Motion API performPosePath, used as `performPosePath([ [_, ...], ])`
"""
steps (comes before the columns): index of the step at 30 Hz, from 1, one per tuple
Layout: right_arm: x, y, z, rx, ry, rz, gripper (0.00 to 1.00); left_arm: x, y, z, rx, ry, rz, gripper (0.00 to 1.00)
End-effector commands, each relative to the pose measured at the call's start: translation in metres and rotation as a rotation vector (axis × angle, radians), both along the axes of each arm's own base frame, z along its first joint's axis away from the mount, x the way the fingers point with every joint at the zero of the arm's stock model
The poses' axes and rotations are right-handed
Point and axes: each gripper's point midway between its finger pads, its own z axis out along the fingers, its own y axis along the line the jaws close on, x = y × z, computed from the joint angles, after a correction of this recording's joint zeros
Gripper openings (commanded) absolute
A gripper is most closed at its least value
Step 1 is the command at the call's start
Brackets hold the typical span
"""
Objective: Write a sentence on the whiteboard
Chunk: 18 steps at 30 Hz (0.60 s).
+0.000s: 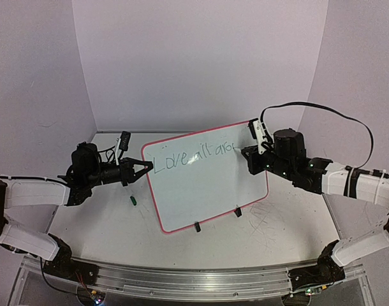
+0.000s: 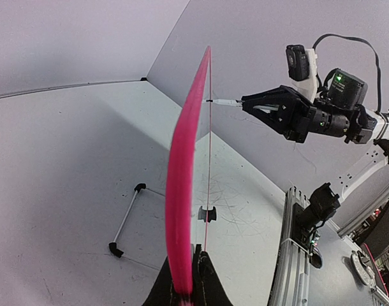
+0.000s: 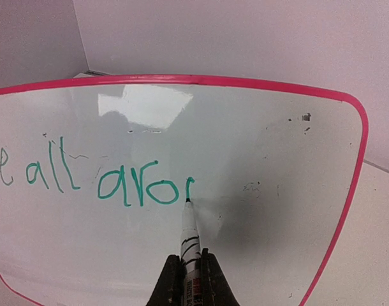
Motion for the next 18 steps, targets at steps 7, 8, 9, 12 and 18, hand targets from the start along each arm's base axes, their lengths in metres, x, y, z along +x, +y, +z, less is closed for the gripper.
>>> performPosePath([
  [7,0.003,-0.011,0.014,0.018,-0.033,-0.06,0.0,0.004,0.005,-0.022,0.09,0.002,0.026,0.0],
  [8,0.004,-0.011,0.015,0.02,-0.037,-0.063,0.0,0.004,0.005,-0.023,0.091,0.002,0.025,0.0],
  [9,0.004,-0.011,0.017,0.023,-0.041,-0.065,0.0,0.004,0.005,-0.023,0.091,0.003,0.025,0.0],
  [12,0.008,-0.01,0.023,0.035,-0.059,-0.074,0.0,0.004,0.005,-0.023,0.092,0.004,0.023,0.0],
  [18,0.016,-0.004,0.034,0.063,-0.086,-0.079,0.0,0.004,0.004,-0.023,0.092,0.004,0.019,0.0],
])
